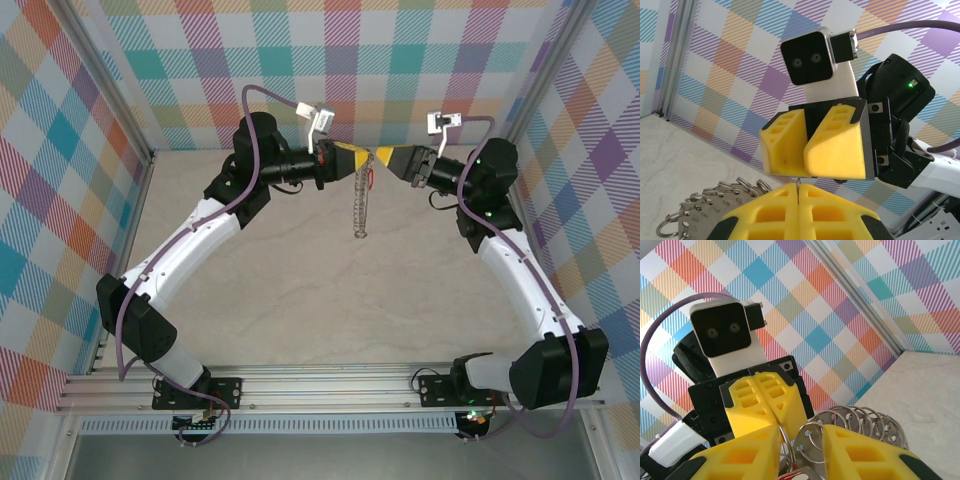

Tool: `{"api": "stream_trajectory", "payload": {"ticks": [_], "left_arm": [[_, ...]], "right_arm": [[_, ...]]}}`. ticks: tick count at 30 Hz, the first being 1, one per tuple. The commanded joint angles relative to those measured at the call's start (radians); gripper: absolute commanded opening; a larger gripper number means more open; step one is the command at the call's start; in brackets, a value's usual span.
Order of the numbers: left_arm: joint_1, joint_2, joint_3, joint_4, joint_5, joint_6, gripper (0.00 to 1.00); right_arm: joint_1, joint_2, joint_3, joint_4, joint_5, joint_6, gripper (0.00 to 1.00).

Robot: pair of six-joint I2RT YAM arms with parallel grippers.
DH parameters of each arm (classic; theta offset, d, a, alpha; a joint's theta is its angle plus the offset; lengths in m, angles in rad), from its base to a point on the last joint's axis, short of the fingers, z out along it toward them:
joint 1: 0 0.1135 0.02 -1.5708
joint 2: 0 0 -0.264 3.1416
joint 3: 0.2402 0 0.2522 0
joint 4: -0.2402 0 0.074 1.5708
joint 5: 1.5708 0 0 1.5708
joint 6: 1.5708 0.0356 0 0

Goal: Put the keys on the keyring

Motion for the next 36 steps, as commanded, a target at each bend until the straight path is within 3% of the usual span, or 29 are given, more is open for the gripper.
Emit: {"api": "stream_trajectory", "payload": {"ticks": [1, 16, 19, 26, 30, 36], "left_arm": [[-0.009, -0.040, 0.032, 0.040, 0.020, 0.010, 0.00], [-0.013, -0.039, 0.031, 0.039, 0.023, 0.011, 0.00], [-0.013, -0.039, 0.030, 0.040, 0.023, 0.011, 0.00], [-0.016, -0.040, 0.031, 0.035, 0.014, 0.011, 0.00], [-0.016, -0.044, 0.061, -0.051, -0.027, 0.068, 0.00], [-0.009, -0.058, 0.139, -0.230, -0.071, 0.219, 0.39]], "right_arm": [[0.020, 0.008, 0.007, 0.054, -0.015, 0.006, 0.28], [0.030, 0.022, 0.020, 0.052, -0.009, 0.004, 0.13], [0.031, 0.023, 0.023, 0.055, -0.011, 0.004, 0.01], [0.030, 0.017, 0.029, 0.014, -0.012, -0.032, 0.00], [0.015, 0.015, 0.043, -0.058, -0.030, -0.094, 0.00], [-0.043, 0.041, 0.073, -0.149, -0.149, -0.181, 0.00]]}}
